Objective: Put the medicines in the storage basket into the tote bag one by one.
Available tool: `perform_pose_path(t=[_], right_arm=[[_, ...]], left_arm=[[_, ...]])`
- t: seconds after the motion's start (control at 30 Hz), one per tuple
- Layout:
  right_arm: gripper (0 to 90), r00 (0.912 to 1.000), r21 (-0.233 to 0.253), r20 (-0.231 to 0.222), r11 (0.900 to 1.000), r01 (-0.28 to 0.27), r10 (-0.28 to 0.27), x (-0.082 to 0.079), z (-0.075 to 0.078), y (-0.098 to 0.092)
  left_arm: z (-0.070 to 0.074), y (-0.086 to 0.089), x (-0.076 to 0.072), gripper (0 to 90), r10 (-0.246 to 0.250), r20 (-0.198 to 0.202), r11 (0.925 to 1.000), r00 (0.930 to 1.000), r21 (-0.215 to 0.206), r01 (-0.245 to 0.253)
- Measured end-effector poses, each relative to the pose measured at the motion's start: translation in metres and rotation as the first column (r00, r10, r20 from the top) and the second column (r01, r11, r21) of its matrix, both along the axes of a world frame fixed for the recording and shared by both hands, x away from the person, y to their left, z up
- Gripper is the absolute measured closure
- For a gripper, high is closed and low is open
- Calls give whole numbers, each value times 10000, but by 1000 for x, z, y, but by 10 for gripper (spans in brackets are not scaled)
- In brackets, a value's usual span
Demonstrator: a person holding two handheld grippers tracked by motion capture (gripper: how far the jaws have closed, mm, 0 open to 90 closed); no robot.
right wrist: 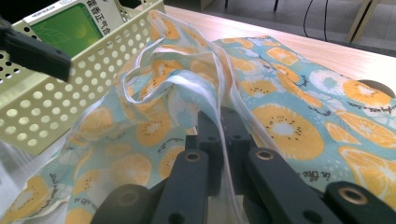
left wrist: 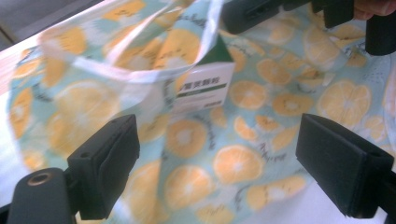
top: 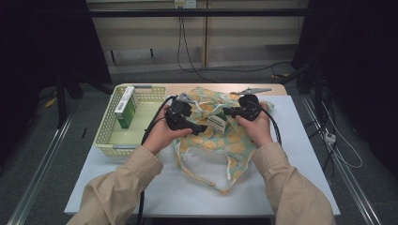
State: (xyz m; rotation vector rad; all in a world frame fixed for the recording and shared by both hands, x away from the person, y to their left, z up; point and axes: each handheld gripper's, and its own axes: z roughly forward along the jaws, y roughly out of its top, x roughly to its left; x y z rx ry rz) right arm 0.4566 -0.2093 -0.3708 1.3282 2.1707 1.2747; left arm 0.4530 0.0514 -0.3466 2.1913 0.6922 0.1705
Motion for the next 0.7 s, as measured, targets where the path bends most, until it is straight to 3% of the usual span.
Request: perform_pose_path(t=[0.23, 0.4, 0.63, 0.7], right_arm=[[891, 10000, -19, -23, 10000, -24, 24, 0, -1, 3], [891, 10000, -42, -11, 10000, -64, 64, -1, 1, 2], [891, 9999, -21, -33, 9999, -108, 108, -3, 0, 2], [891, 9999, -7, -45, 9999, -142, 142, -3, -1, 3]], left_arm=[[14, 23, 2, 138, 260, 188, 9996, 9995, 64, -262], [25, 41, 2, 147, 151, 466, 9973, 9988, 717, -185], [33, 83, 18, 156, 979, 467, 9893, 9941, 1036, -1023], [31, 95, 24, 157, 1148, 309, 9885, 9929, 952, -1173]])
